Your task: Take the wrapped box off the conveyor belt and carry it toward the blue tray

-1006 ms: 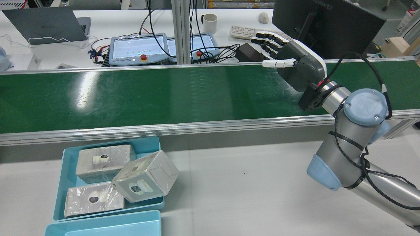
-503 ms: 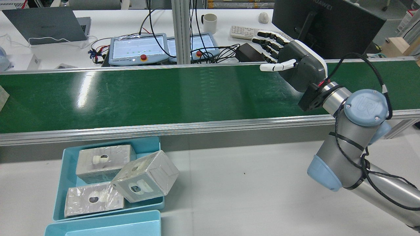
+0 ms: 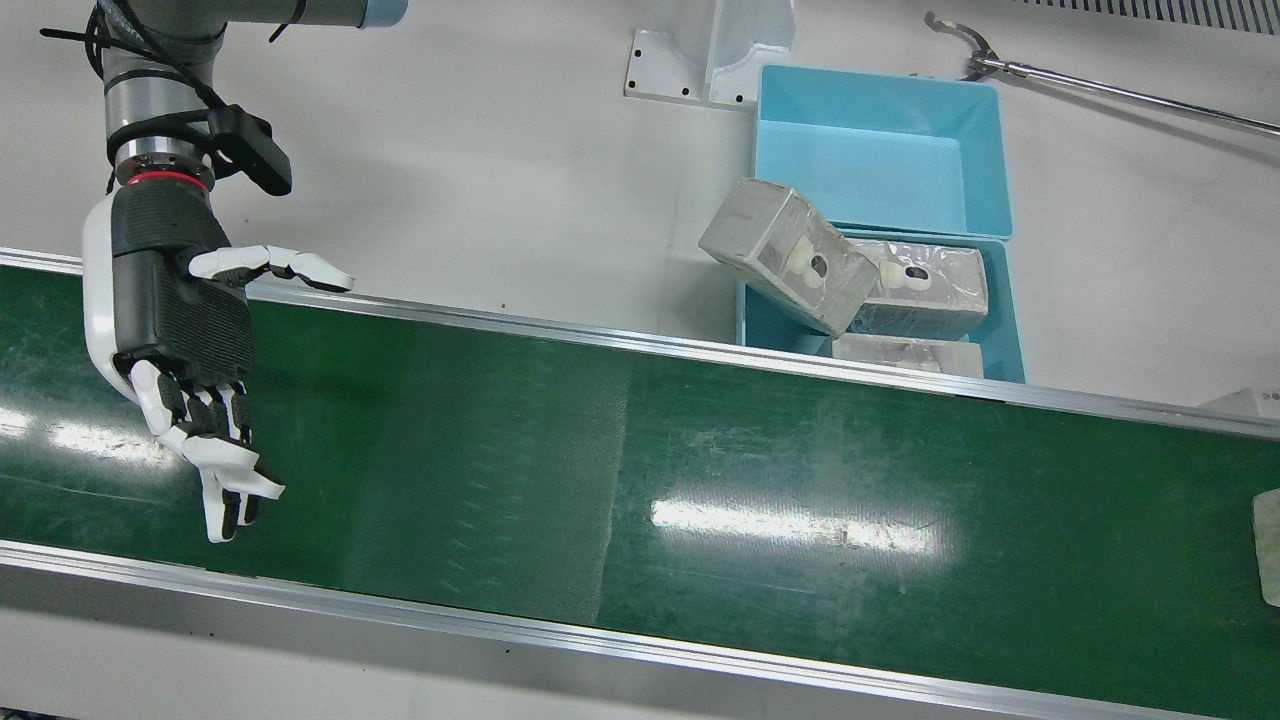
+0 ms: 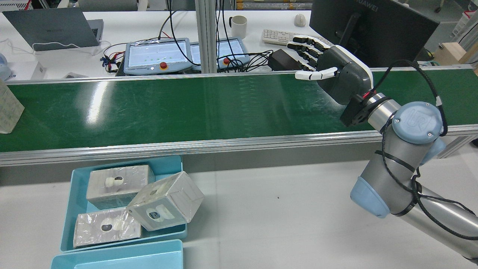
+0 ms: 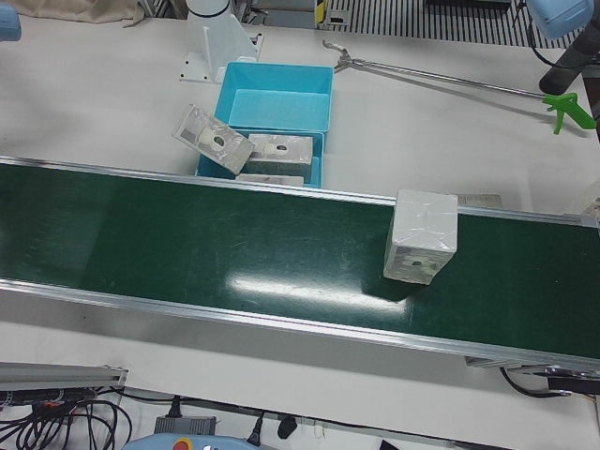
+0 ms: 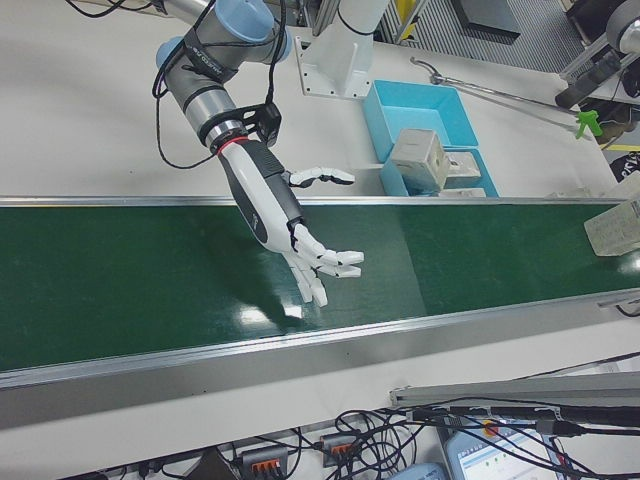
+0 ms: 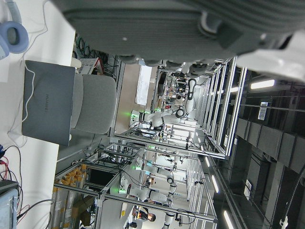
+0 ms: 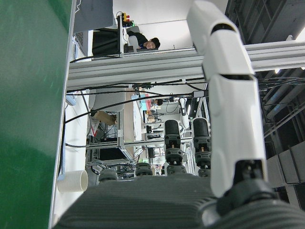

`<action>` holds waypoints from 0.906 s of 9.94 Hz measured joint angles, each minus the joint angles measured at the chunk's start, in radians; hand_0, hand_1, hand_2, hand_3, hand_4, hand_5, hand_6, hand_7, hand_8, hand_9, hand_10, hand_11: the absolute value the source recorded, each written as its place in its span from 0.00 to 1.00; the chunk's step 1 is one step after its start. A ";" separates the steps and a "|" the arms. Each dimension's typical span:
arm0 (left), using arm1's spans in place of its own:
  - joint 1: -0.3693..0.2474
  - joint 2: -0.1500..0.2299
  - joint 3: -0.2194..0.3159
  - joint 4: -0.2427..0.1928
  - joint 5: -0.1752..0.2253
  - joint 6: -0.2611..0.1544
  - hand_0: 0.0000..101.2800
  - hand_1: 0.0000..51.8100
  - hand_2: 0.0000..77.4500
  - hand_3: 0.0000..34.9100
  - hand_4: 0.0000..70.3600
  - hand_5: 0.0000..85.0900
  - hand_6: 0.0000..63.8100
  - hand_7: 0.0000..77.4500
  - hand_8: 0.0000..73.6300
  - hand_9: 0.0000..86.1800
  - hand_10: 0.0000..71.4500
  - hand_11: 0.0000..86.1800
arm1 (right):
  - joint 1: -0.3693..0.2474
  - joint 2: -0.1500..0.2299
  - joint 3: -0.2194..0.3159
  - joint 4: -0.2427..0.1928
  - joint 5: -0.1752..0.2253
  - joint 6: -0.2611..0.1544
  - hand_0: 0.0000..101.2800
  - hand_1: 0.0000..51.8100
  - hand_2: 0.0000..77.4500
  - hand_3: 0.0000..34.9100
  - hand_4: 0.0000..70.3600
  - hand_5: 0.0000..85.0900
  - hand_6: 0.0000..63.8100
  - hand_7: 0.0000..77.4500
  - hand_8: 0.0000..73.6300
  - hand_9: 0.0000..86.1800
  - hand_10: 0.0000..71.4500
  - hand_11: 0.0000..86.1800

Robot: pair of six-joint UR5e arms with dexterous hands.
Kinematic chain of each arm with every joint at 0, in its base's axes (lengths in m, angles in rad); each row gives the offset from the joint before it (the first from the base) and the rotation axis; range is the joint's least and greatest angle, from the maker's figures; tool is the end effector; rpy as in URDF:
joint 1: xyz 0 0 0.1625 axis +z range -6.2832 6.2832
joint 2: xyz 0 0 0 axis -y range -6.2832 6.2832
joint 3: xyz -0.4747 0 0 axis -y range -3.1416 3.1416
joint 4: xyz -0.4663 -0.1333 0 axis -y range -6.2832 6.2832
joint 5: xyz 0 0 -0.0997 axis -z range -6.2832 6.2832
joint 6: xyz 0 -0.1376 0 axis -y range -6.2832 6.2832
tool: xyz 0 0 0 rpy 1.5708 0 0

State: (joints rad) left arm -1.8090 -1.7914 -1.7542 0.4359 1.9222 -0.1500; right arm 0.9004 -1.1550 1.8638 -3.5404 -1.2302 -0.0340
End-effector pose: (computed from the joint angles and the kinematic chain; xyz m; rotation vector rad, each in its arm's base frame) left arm -0.2389 -0.6197 0.5462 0.2960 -2.1441 2.2296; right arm -0.2942 -0.6596 0.3486 -0.4634 -2.3665 1.7807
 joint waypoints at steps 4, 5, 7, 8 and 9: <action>0.000 0.000 0.000 0.000 0.000 0.000 0.00 0.00 0.01 0.00 0.00 0.01 0.00 0.01 0.01 0.00 0.00 0.00 | -0.001 0.001 0.001 0.000 0.002 -0.002 0.50 0.38 0.24 0.43 0.12 0.32 0.06 0.27 0.00 0.04 0.00 0.02; 0.000 0.000 0.000 0.000 0.000 0.000 0.00 0.00 0.01 0.00 0.00 0.01 0.00 0.01 0.01 0.00 0.00 0.00 | -0.001 0.001 0.002 0.000 0.002 -0.002 0.50 0.38 0.25 0.43 0.14 0.33 0.06 0.28 0.00 0.04 0.00 0.02; 0.000 0.000 0.000 0.000 0.000 0.000 0.00 0.00 0.01 0.00 0.00 0.01 0.00 0.01 0.01 0.00 0.00 0.00 | -0.003 0.003 0.003 0.000 0.003 -0.005 0.50 0.38 0.27 0.43 0.15 0.33 0.06 0.29 0.00 0.04 0.00 0.02; 0.000 0.000 0.000 0.000 0.000 0.000 0.00 0.00 0.01 0.00 0.00 0.01 0.00 0.01 0.01 0.00 0.01 0.00 | -0.005 0.005 0.003 0.001 0.003 -0.007 0.50 0.38 0.27 0.43 0.15 0.33 0.06 0.29 0.00 0.04 0.00 0.02; 0.000 0.000 0.000 0.000 0.000 0.000 0.00 0.00 0.01 0.00 0.00 0.01 0.00 0.01 0.01 0.00 0.01 0.00 | -0.007 0.007 0.002 0.002 0.003 -0.010 0.50 0.38 0.27 0.43 0.15 0.33 0.06 0.29 0.00 0.04 0.00 0.02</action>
State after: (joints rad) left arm -1.8089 -1.7914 -1.7541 0.4359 1.9223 -0.1500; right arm 0.8934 -1.1476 1.8660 -3.5384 -1.2273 -0.0437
